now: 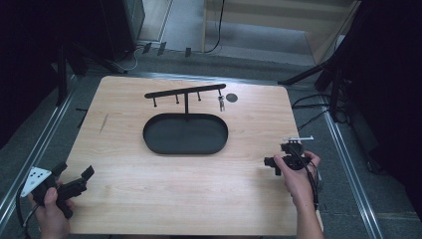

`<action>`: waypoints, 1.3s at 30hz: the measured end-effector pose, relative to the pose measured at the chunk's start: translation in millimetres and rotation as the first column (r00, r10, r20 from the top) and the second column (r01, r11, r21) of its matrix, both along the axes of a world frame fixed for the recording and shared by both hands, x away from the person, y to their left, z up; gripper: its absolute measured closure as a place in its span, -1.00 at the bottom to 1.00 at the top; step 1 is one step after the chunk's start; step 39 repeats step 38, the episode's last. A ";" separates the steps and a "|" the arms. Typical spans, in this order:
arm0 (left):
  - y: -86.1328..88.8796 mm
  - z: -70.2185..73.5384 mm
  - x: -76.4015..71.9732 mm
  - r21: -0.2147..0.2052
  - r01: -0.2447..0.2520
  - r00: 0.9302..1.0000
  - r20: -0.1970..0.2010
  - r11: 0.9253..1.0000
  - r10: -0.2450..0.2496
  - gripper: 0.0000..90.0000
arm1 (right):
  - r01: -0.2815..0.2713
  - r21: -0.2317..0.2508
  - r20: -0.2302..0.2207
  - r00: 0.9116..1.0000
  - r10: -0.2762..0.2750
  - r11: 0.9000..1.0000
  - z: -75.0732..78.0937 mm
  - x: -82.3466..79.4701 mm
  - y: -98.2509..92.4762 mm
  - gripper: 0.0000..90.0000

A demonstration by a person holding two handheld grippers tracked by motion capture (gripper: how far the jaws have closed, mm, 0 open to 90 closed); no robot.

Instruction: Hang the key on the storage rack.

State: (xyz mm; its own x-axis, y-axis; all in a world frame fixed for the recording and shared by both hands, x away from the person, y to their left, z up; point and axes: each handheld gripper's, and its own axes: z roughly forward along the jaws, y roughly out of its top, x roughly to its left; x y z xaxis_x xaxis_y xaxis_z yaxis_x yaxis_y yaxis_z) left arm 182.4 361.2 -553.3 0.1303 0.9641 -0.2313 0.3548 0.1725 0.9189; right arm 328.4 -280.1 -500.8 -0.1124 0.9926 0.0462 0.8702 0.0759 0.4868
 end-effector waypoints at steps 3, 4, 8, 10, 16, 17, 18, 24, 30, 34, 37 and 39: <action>0.0 0.0 0.0 0.000 0.000 1.000 0.000 1.000 0.000 -1.00 | 0.008 0.011 0.034 0.999 -0.008 1.000 -5.7 -10.0 -8.9 -1.00; 0.0 0.0 0.0 0.000 0.000 1.000 0.000 1.000 0.000 -1.00 | 0.021 0.030 0.063 0.998 -0.023 0.999 -8.4 -16.8 -16.2 -1.00; -0.2 0.1 -0.1 -0.001 -0.001 1.000 0.001 1.000 0.001 -1.00 | 0.038 0.049 0.117 0.992 -0.043 0.998 -15.0 -30.4 -29.4 -1.00; -0.2 0.1 -0.1 0.000 -0.001 1.000 0.002 1.000 0.001 -1.00 | 0.042 0.059 0.129 0.990 -0.049 0.997 -17.0 -34.0 -32.4 -1.00; -0.1 0.1 -0.2 0.001 -0.002 1.000 -0.001 1.000 0.002 -1.00 | 0.041 0.114 0.213 0.975 -0.065 0.993 -35.2 -59.7 -52.4 -1.00; -0.1 0.1 -0.2 0.001 -0.002 1.000 -0.001 1.000 0.002 -1.00 | 0.041 0.124 0.226 0.972 -0.069 0.991 -38.0 -63.2 -55.2 -1.00; -0.4 0.1 -0.3 0.000 -0.003 1.000 0.003 1.000 0.003 -1.00 | 0.039 0.132 0.238 0.969 -0.070 0.990 -40.4 -66.8 -57.9 -1.00; -1.3 0.2 -0.2 0.009 -0.005 1.000 0.003 1.000 0.005 -1.00 | 0.039 0.171 0.299 0.950 -0.089 0.984 -45.6 -84.8 -69.5 -1.00; -1.7 0.3 -0.3 0.015 -0.005 1.000 0.003 1.000 0.005 -1.00 | 0.024 0.214 0.430 0.895 -0.116 0.976 -43.8 -104.2 -77.8 -0.97; -1.5 0.2 -0.4 0.013 -0.005 1.000 0.004 1.000 0.005 -1.00 | 0.021 0.209 0.457 0.882 -0.117 0.978 -44.4 -107.9 -76.0 -0.93; -1.8 0.3 -0.2 0.014 -0.006 1.000 0.002 1.000 0.006 -1.00 | 0.026 0.201 0.472 0.873 -0.120 0.979 -44.5 -108.9 -74.7 -0.91; -1.8 0.3 -0.2 0.014 -0.006 1.000 0.002 1.000 0.006 -1.00 | 0.026 0.201 0.472 0.873 -0.120 0.979 -44.5 -108.9 -74.7 -0.91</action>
